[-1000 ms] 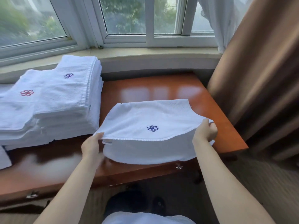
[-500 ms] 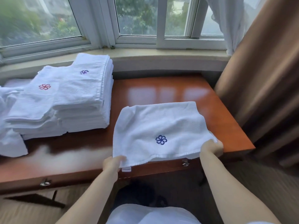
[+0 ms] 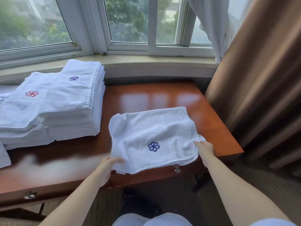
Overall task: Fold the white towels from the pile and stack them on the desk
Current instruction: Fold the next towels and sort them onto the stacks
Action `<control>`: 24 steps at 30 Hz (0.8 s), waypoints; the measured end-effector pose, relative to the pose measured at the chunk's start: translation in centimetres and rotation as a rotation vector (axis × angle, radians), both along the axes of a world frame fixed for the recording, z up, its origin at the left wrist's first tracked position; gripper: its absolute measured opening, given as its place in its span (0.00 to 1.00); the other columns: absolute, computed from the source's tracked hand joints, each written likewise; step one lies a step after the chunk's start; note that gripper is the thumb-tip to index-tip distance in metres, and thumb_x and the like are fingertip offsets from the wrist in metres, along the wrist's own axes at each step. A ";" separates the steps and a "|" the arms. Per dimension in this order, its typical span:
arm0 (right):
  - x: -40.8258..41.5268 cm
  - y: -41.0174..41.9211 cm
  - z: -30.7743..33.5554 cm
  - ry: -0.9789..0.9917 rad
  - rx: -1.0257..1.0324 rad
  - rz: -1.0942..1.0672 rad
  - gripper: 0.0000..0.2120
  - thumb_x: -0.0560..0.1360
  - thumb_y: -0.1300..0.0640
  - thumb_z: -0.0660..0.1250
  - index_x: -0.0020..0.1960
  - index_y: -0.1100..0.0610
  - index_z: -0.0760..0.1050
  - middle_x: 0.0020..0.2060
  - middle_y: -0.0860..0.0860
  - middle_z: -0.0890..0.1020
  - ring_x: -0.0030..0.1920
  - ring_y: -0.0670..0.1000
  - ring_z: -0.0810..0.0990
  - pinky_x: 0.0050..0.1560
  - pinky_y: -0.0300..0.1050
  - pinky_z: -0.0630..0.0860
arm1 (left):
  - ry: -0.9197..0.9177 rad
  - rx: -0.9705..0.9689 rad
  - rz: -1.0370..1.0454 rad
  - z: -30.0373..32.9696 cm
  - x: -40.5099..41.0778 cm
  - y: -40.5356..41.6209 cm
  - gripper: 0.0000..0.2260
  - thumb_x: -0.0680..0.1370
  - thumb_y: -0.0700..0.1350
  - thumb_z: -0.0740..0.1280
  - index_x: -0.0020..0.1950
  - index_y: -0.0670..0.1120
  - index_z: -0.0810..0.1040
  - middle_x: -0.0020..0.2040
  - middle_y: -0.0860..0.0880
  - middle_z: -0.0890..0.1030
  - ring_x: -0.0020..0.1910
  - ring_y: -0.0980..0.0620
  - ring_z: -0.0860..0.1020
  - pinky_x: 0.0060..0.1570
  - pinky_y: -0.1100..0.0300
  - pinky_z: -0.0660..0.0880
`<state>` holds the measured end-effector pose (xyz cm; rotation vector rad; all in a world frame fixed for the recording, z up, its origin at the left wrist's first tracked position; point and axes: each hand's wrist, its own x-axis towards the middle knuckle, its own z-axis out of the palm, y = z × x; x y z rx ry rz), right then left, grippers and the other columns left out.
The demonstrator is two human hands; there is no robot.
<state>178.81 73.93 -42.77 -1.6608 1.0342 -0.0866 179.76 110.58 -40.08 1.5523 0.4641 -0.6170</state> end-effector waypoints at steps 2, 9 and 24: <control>0.4 0.8 0.5 -0.108 0.072 0.015 0.03 0.74 0.60 0.65 0.45 0.60 0.77 0.37 0.54 0.75 0.40 0.54 0.74 0.41 0.45 0.72 | -0.047 -0.060 0.086 0.6 0.2 -0.2 0.12 0.73 0.33 0.70 0.55 0.36 0.78 0.54 0.38 0.81 0.52 0.41 0.80 0.57 0.50 0.76; 2.1 2.3 3.1 -0.423 -0.031 -0.434 0.11 0.77 0.56 0.59 0.50 0.60 0.77 0.42 0.53 0.79 0.42 0.54 0.76 0.41 0.44 0.71 | -0.033 -0.715 0.536 3.2 2.3 0.1 0.03 0.78 0.37 0.64 0.48 0.43 0.76 0.31 0.51 0.79 0.22 0.60 0.74 0.19 0.73 0.66; -2.2 3.6 -1.4 -0.080 -0.059 -0.241 0.18 0.77 0.59 0.56 0.62 0.64 0.76 0.61 0.56 0.76 0.34 0.50 0.77 0.32 0.38 0.70 | -0.146 -0.336 0.091 2.1 -0.3 3.4 0.17 0.71 0.45 0.72 0.59 0.44 0.79 0.55 0.44 0.83 0.51 0.47 0.83 0.53 0.54 0.79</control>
